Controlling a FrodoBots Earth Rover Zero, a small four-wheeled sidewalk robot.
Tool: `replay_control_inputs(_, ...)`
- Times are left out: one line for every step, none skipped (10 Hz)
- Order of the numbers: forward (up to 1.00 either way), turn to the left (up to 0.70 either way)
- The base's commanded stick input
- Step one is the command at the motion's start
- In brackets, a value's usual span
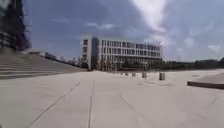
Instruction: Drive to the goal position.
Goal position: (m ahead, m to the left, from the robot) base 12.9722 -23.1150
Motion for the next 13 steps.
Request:
replay_control_inputs(0.7, 0.0)
replay_control_inputs(0.7, 0.0)
replay_control_inputs(0.7, 0.0)
replay_control_inputs(0.7, 0.0)
replay_control_inputs(0.7, 0.0)
replay_control_inputs(0.7, 0.0)
replay_control_inputs(0.7, 0.0)
replay_control_inputs(0.7, 0.0)
replay_control_inputs(0.7, -0.15)
replay_control_inputs(0.7, -0.35)
replay_control_inputs(0.7, -0.35)
replay_control_inputs(0.7, -0.35)
replay_control_inputs(0.7, -0.35)
